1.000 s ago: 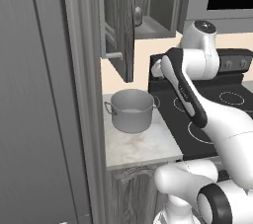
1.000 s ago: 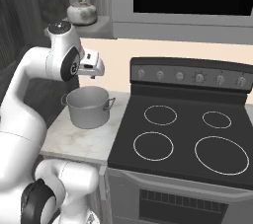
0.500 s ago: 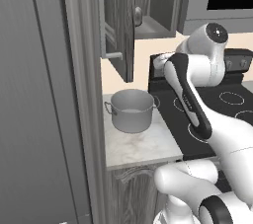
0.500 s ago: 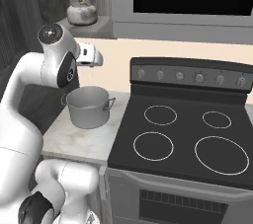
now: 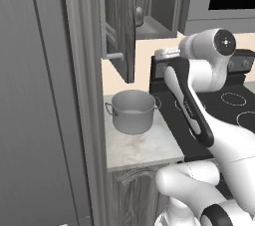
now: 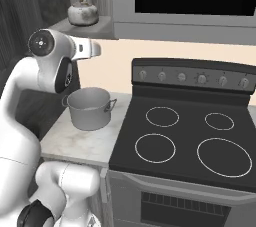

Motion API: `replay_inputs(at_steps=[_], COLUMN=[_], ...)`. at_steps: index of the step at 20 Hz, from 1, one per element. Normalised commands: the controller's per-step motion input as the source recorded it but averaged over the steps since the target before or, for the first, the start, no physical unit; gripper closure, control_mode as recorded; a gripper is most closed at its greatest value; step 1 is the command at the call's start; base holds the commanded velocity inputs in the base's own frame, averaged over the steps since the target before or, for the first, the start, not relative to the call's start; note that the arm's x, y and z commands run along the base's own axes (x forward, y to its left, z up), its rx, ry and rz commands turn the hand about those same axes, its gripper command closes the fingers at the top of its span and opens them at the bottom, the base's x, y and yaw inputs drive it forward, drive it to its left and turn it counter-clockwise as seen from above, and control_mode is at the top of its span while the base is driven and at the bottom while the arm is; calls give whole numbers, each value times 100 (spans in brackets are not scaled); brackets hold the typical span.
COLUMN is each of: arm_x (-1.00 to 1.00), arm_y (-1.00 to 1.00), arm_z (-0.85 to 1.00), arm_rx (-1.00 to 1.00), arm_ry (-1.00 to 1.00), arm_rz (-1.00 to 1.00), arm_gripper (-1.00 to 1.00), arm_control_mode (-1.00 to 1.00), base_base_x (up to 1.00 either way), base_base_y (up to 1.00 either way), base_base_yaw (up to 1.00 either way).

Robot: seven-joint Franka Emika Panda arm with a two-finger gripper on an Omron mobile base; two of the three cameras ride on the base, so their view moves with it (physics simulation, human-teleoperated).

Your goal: Pick the kettle from the cabinet and place it on a stove burner. Then pick the pot from the counter and place it on another stove burner. Finally, turn both burners on.

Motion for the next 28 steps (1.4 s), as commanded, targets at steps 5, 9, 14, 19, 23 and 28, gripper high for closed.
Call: replay_inputs(at_steps=[5, 9, 14, 19, 23, 28], arm_x=[0, 0, 9, 1, 0, 0], arm_y=[1, 0, 0, 0, 0, 0], arm_z=[47, 45, 42, 26, 0, 0], arm_rx=[0, 0, 2, 1, 0, 0], arm_ry=[-16, -9, 0, 0, 0, 0], arm_rz=[0, 0, 0, 0, 0, 0], arm_gripper=[-100, -100, -100, -100, -100, -100], arm_control_mode=[-100, -100, -100, -100, -100, -100], base_base_x=[0, 0, 0, 0, 0, 0], base_base_y=[0, 0, 0, 0, 0, 0], base_base_yaw=[0, 0, 0, 0, 0, 0])
